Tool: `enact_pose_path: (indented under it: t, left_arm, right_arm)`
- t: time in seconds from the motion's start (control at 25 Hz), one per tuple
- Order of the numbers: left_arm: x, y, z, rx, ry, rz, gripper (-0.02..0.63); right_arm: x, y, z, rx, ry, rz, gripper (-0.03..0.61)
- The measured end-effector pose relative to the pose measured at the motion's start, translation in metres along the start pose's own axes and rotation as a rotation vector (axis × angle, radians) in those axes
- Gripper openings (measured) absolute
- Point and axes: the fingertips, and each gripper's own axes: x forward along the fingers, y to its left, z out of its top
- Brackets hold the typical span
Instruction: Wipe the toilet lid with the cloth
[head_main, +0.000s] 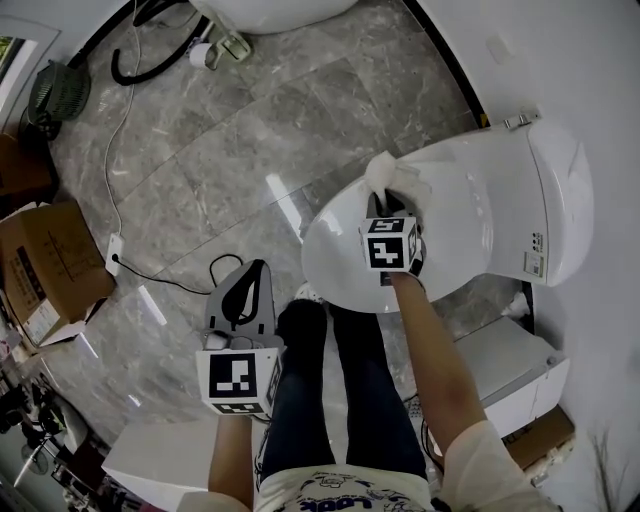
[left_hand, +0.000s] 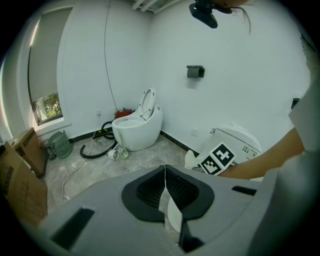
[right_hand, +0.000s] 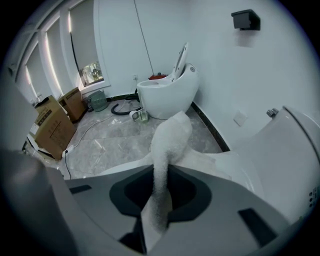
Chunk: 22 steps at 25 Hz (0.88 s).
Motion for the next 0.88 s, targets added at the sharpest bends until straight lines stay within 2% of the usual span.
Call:
enact_pose_path:
  t: [0.28, 0.64, 0.88]
  left_arm:
    - [-0.022, 0.024, -0.021, -0.022, 0.000, 0.032, 0.010]
    - [-0.046, 0.048, -0.044, -0.050, 0.002, 0.058, 0.009]
    - [-0.059, 0.062, -0.049, -0.055, -0.011, 0.069, 0.009]
  right_arm:
    - [0.000, 0.049, -0.004, -0.070, 0.002, 0.043, 0.060]
    - [-0.005, 0.106, -0.018, -0.111, 0.005, 0.095, 0.060]
    - [-0.013, 0.149, -0.034, -0.131, 0.016, 0.167, 0.060]
